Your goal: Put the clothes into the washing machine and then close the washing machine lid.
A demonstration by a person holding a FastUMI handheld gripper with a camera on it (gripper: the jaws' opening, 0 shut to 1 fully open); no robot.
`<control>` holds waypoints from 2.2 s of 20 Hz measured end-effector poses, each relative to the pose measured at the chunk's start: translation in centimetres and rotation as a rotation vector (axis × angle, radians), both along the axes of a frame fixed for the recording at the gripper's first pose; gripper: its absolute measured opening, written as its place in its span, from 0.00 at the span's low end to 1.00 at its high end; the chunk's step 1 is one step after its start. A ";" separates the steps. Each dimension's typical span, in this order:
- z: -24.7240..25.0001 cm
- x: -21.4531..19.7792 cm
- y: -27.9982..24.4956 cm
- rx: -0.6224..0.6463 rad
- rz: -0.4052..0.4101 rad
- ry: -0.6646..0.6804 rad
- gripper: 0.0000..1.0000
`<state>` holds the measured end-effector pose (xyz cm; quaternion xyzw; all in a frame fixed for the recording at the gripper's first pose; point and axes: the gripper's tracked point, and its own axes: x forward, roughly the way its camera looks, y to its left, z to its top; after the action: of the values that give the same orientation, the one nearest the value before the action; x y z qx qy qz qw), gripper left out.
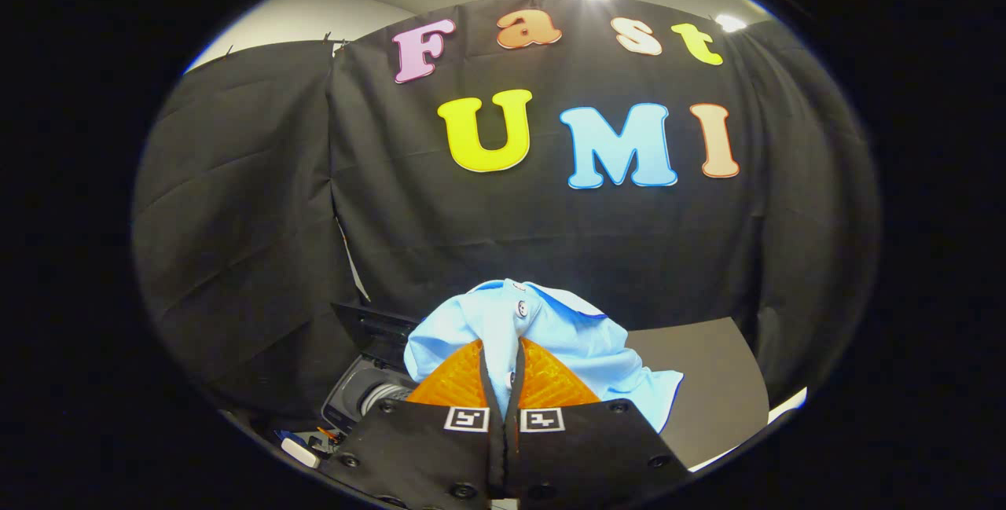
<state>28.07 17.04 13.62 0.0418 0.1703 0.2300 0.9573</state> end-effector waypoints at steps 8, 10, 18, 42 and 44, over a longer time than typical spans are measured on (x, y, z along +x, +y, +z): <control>2.8 -1.4 9.0 0.077 0.130 0.027 0.01; 3.0 -1.7 11.1 0.083 0.159 0.034 0.01; 3.6 -2.6 19.3 0.126 0.252 0.080 0.01; -11.3 -2.7 30.6 -0.095 0.281 0.209 0.01; -13.0 -2.4 30.9 -0.099 0.268 0.232 0.01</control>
<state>25.64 47.96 0.58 -0.0021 0.2949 0.3404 0.8928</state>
